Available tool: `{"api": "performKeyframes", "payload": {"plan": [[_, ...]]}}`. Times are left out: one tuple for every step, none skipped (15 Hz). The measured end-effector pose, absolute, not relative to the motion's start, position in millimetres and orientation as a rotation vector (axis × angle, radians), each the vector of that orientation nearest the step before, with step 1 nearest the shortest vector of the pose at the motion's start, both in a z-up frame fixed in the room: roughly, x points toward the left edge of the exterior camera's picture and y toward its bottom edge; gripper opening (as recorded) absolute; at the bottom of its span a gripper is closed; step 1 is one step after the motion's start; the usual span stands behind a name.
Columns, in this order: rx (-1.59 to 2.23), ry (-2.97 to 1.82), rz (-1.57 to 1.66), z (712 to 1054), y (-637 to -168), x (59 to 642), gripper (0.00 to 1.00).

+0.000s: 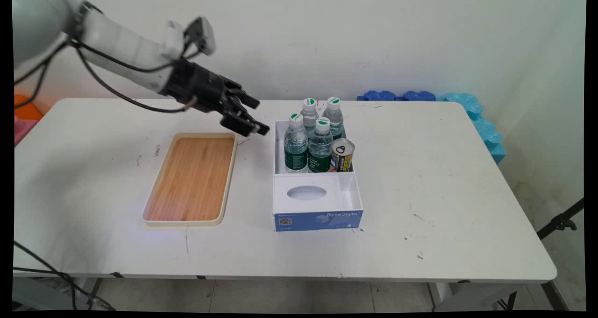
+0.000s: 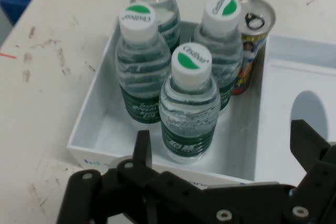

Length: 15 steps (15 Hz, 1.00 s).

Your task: Pick up the green bottle from the white box

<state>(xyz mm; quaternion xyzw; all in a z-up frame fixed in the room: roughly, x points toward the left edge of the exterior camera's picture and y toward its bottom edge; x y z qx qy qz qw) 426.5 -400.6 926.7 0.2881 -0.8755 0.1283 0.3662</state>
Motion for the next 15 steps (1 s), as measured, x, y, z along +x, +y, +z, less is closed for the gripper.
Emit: {"api": "performKeyframes", "payload": {"plan": [[0.733, -2.259, 0.323, 915, -408, 423, 1.0], [0.726, -2.267, 0.315, 905, -413, 420, 1.0], [0.72, -2.272, 0.31, 899, -417, 417, 1.0], [0.71, -2.279, 0.301, 890, -422, 414, 1.0], [0.699, -2.287, 0.292, 880, -428, 412, 1.0], [0.687, -2.295, 0.284, 871, -433, 409, 1.0], [0.675, -2.302, 0.281, 863, -439, 406, 1.0], [0.669, -2.305, 0.279, 856, -443, 404, 1.0], [0.664, -2.306, 0.275, 849, -449, 401, 1.0], [0.662, -2.304, 0.271, 844, -453, 399, 1.0], [0.66, -2.303, 0.267, 840, -456, 397, 1.0], [0.659, -2.301, 0.262, 836, -460, 395, 1.0], [0.657, -2.299, 0.257, 832, -464, 393, 1.0], [0.655, -2.296, 0.253, 828, -468, 391, 1.0], [0.653, -2.294, 0.249, 824, -471, 389, 1.0]]}}
